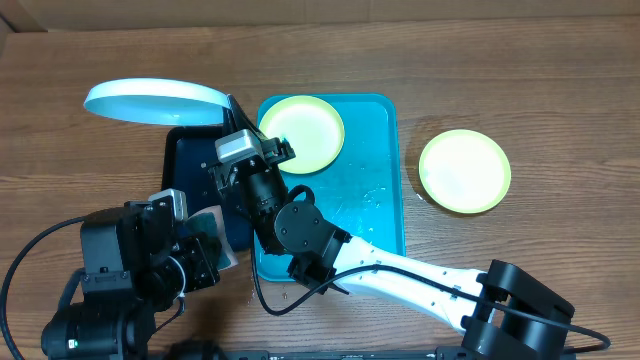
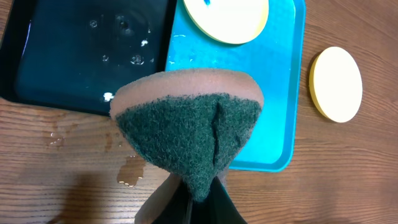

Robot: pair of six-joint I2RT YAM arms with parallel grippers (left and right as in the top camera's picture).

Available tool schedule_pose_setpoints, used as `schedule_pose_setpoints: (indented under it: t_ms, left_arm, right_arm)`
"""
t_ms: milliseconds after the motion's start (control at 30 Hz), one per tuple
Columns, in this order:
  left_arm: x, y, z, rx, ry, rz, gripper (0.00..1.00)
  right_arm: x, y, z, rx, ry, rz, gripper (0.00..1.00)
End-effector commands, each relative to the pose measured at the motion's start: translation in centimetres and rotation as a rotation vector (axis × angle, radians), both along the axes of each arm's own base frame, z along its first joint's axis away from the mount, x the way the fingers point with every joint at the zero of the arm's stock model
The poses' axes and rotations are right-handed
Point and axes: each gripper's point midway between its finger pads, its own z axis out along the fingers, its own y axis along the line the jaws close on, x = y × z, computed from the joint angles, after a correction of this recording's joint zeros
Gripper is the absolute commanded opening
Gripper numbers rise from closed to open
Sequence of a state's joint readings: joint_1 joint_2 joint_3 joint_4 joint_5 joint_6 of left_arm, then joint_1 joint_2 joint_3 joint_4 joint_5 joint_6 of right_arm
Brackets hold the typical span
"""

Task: Clean dirty plates on tray and stack at the side
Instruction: 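Carry the white plate right and stack it on the yellow plate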

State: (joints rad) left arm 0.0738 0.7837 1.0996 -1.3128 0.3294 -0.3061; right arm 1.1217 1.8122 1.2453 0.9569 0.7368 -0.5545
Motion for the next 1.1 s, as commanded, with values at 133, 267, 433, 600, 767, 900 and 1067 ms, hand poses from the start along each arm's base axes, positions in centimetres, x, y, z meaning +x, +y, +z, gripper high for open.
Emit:
schedule_pose_setpoints:
  t_ms: [133,267,433,600,767,900,1067]
  left_arm:
    - [0.3,0.2,0.6,0.017,-0.027,-0.011,0.07]
    - [0.6,0.5,0.7,0.036,-0.038,0.001,0.05]
    - [0.6,0.5,0.7,0.036,-0.038,0.001,0.04]
    - [0.6,0.5,0.7,0.036,-0.038,0.001,0.04]
    - [0.5,0.5,0.6,0.035,-0.034,0.001,0.04]
    - [0.4,0.5,0.5,0.035,-0.029,0.001,0.04]
    - [0.5,0.5,0.6,0.035,-0.034,0.001,0.04]
  right_arm:
    - [-0.2,0.4,0.1,-0.008,0.006,0.004,0.04]
    - [0.3,1.5,-3.4,-0.157,0.092,0.009,0.04]
    - [0.6,2.0,-10.4,-0.098,0.394,0.061,0.04]
    - [2.5,0.0,-13.1,0.128,0.578,0.021,0.04]
    - [4.1,-1.9,-11.8,0.162,0.593,0.024,0.03]
    - [4.7,-5.4,-9.5,0.227,0.632,-0.014,0.04]
    - [5.0,-12.2,-8.1,0.311,0.742,-0.115,0.04]
